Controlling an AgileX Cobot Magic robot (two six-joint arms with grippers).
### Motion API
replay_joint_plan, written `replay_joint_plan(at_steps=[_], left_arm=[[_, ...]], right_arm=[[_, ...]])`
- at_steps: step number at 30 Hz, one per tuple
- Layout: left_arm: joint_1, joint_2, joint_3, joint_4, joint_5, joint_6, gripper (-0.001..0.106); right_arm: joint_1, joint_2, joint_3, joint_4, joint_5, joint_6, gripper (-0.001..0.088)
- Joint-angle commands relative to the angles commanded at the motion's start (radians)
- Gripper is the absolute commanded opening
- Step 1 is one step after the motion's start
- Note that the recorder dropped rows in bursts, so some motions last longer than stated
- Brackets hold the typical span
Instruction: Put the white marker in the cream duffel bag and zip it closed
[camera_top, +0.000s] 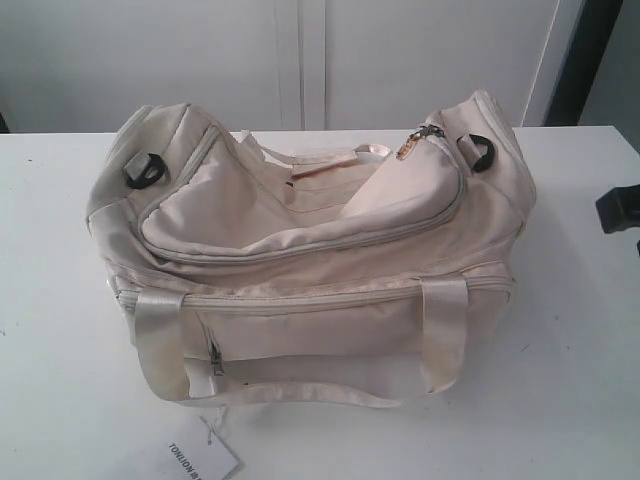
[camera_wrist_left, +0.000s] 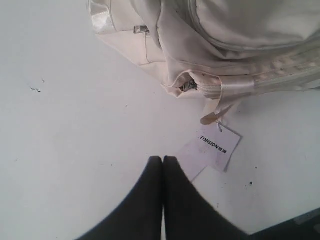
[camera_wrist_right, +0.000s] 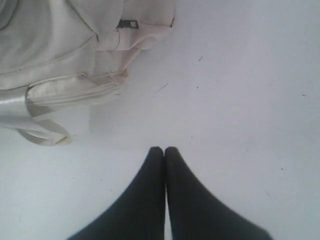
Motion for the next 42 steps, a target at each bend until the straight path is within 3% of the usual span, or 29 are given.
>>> replay_joint_plan(at_steps=[9,23,27,35,42], left_arm=[[0.000,-0.170,0.034,0.028,0.016,0.024,0.000],[0.000,-0.189,0.034,0.028,0.012,0.024,0.000],[0.000,-0.222,0.058,0.041,-0.080,0.039,0.000],[-0.002,-0.400,0.243,0.036,-0.290,0.039,0.000],[-0.002,-0.568,0.496,0.036,-0.448,0.039,0.000]], right_arm=[[0.000,-0.034,0.036,0.000,-0.010,0.000,0.0000],[0.000,-0.034,0.036,0.000,-0.010,0.000,0.0000],[0.000,-0.034,0.036,0.000,-0.012,0.000,0.0000],[0.000,-0.034,0.036,0.000,-0.014,0.000,0.0000],[0.000,-0.034,0.036,0.000,-0.016,0.000,0.0000]])
